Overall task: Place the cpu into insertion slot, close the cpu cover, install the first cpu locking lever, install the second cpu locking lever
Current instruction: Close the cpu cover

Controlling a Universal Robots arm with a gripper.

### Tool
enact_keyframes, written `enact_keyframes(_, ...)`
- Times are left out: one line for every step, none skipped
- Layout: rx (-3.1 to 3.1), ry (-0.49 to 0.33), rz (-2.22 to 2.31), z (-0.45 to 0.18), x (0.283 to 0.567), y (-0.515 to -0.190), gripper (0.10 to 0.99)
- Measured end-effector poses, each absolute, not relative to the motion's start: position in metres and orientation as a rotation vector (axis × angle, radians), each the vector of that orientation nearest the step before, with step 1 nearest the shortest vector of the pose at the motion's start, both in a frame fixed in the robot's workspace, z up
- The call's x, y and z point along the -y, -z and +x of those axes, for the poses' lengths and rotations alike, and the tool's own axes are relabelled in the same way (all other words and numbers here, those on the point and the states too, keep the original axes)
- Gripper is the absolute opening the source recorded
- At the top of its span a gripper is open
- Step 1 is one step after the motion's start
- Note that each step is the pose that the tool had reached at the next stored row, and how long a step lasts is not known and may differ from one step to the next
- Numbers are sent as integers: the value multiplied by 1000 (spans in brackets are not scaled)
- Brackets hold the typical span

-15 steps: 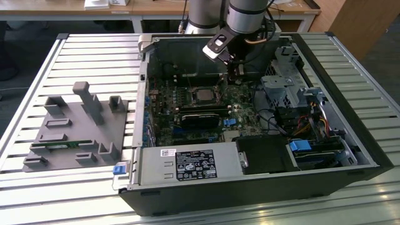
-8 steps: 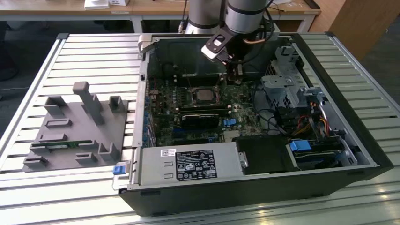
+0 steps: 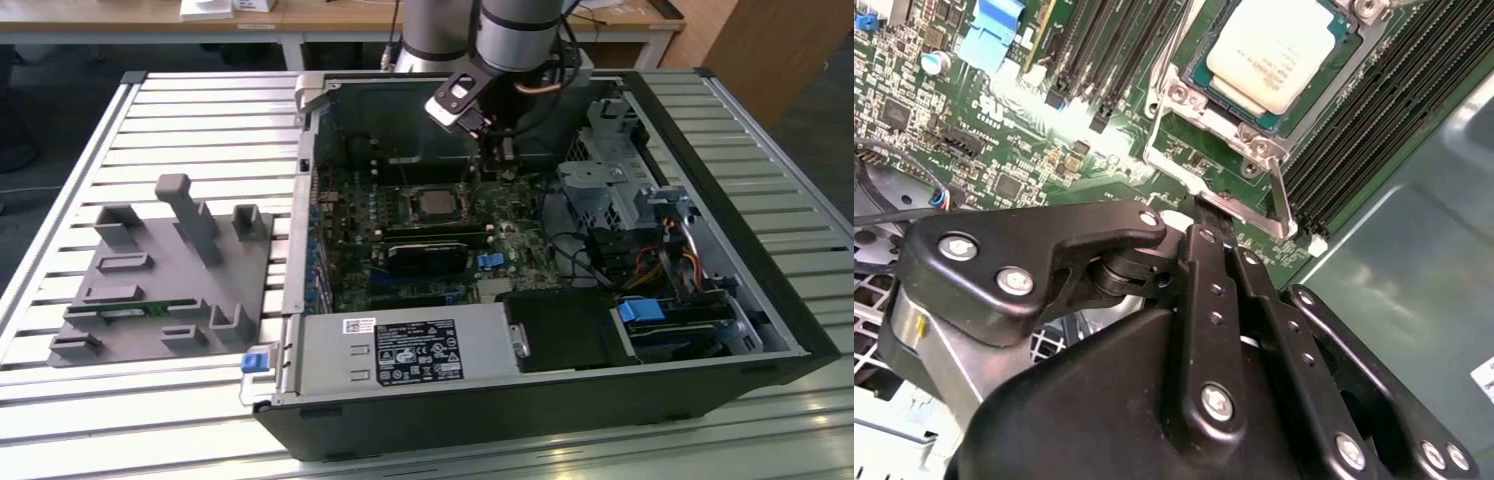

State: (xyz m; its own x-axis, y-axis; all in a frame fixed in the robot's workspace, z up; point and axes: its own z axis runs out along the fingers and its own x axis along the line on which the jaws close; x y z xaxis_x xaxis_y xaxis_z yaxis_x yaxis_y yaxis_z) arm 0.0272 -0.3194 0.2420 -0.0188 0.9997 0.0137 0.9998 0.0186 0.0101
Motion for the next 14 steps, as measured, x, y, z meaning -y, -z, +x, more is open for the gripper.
enact_keyframes(2240,26,-2199,27,319,-242,106)
enact_keyframes(2240,26,-2199,27,319,-242,106)
enact_keyframes(2240,26,-2199,26,319,-242,106)
enact_keyframes(2240,26,-2199,26,319,-242,106)
enact_keyframes(2240,26,-2199,25,319,-242,106)
enact_keyframes(2240,26,-2199,24,319,-242,106)
enact_keyframes(2240,26,-2199,24,319,-242,106)
enact_keyframes(2240,26,-2199,24,319,-242,106)
enact_keyframes(2240,26,-2199,23,319,-242,106)
enact_keyframes(2240,26,-2199,23,319,-242,106)
enact_keyframes(2240,26,-2199,23,319,-242,106)
enact_keyframes(2240,26,-2199,22,319,-242,106)
enact_keyframes(2240,26,-2199,22,319,-242,106)
enact_keyframes(2240,26,-2199,22,319,-242,106)
